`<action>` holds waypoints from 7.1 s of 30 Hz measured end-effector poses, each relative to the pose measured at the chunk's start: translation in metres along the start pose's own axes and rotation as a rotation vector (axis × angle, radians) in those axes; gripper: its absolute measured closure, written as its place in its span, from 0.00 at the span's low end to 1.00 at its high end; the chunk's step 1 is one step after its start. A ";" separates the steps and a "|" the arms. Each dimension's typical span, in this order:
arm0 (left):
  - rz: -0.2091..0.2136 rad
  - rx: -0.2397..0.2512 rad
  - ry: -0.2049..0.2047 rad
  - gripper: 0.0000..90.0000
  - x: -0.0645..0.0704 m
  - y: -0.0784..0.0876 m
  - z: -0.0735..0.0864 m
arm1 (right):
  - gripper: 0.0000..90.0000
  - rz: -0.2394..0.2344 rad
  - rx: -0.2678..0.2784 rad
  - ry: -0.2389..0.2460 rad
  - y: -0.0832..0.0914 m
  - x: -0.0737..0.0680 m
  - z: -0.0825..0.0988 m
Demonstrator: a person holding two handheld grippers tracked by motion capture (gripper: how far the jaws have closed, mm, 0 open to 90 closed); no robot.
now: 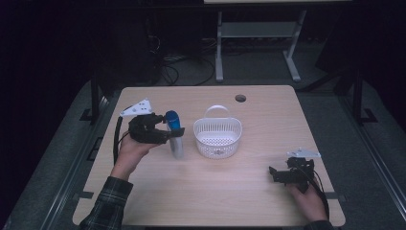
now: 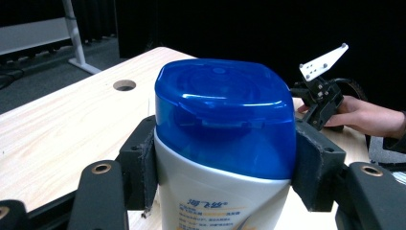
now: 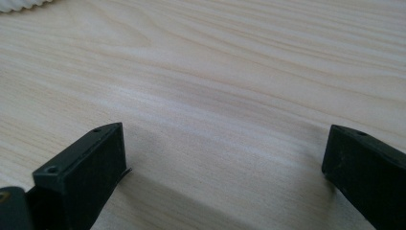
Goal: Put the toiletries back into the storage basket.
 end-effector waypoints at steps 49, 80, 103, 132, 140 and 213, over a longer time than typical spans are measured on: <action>0.034 0.075 -0.031 0.40 0.006 -0.029 -0.070 | 0.01 -0.003 -0.001 0.005 0.000 0.000 0.000; 0.001 0.065 -0.062 0.40 0.003 -0.070 -0.062 | 0.01 -0.005 -0.001 0.008 0.000 -0.001 0.000; -0.010 0.034 -0.071 0.40 0.006 -0.097 -0.037 | 0.01 -0.005 -0.001 0.008 0.000 -0.001 0.000; -0.020 0.003 -0.047 0.40 0.004 -0.124 -0.004 | 0.01 -0.004 -0.001 0.008 0.000 -0.001 0.000; -0.014 0.005 -0.041 0.40 0.004 -0.124 0.000 | 0.01 -0.003 -0.001 0.007 0.000 -0.001 0.000; -0.220 -0.183 0.010 0.15 0.002 -0.020 0.085 | 0.01 -0.007 -0.001 0.012 0.001 -0.001 0.002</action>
Point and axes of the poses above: each handheld gripper's, and its own axes: y roughly backward along the jaws, z roughly out of its underside, x roughly to its right, the point moved 6 cm from there along -y, roughly forward along the jaws, and after that the axes turned 13 degrees about -x, right-handed, at the moved point
